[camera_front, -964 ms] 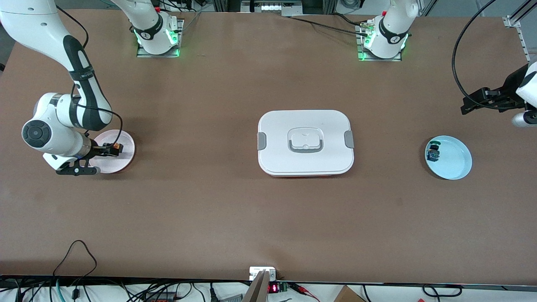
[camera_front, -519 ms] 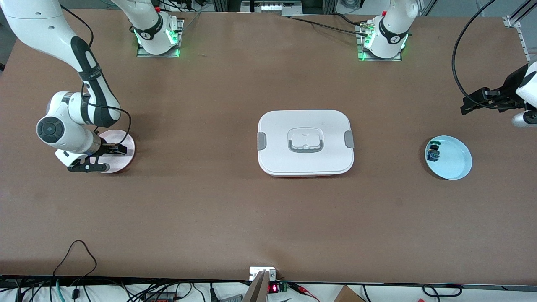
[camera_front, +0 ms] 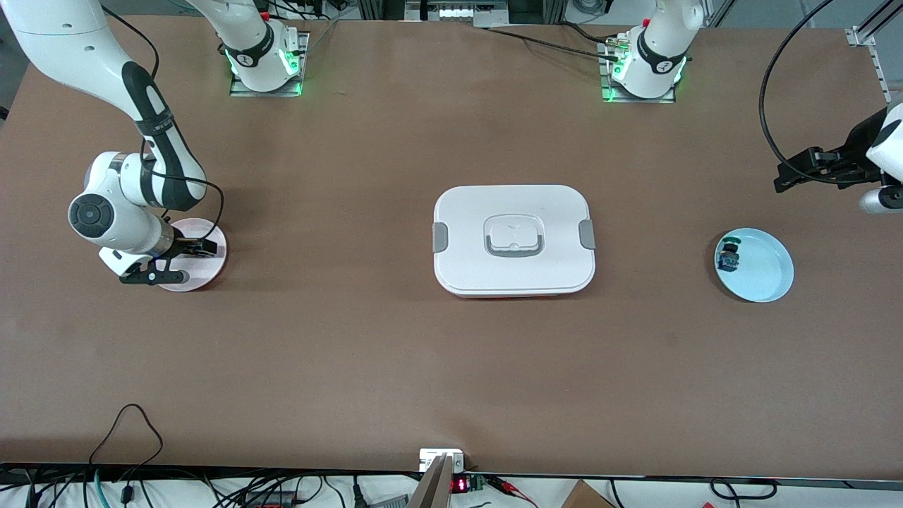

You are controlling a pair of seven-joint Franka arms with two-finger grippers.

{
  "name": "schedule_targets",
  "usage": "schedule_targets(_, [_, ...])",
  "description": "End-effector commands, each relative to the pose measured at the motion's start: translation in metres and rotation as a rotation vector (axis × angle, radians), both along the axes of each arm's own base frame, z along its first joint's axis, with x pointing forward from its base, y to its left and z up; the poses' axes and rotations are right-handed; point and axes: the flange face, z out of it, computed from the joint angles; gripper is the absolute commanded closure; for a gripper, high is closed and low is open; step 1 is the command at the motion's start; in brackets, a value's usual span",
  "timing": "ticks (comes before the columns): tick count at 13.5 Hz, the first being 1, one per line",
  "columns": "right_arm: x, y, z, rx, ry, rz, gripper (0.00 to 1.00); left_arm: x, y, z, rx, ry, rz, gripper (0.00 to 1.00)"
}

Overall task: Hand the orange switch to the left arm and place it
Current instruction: 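Lower the right gripper over the orange switch on the white plate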

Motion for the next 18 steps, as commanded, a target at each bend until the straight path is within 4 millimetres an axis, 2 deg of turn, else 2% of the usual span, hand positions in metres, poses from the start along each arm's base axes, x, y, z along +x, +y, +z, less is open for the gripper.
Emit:
schedule_targets(1, [-0.005,-0.005,0.006,-0.002,-0.012,-0.006,0.0,0.003,0.0,0.005,0.033,0.0,-0.013,0.0])
schedule_targets(10, [-0.007,-0.012,0.006,0.0,-0.017,-0.068,0.0,0.003,-0.005,0.005,0.033,0.0,-0.02,0.0])
schedule_targets(18, [-0.022,-0.004,0.007,-0.002,-0.006,-0.128,0.0,0.003,-0.005,0.005,0.032,0.001,-0.022,0.0])
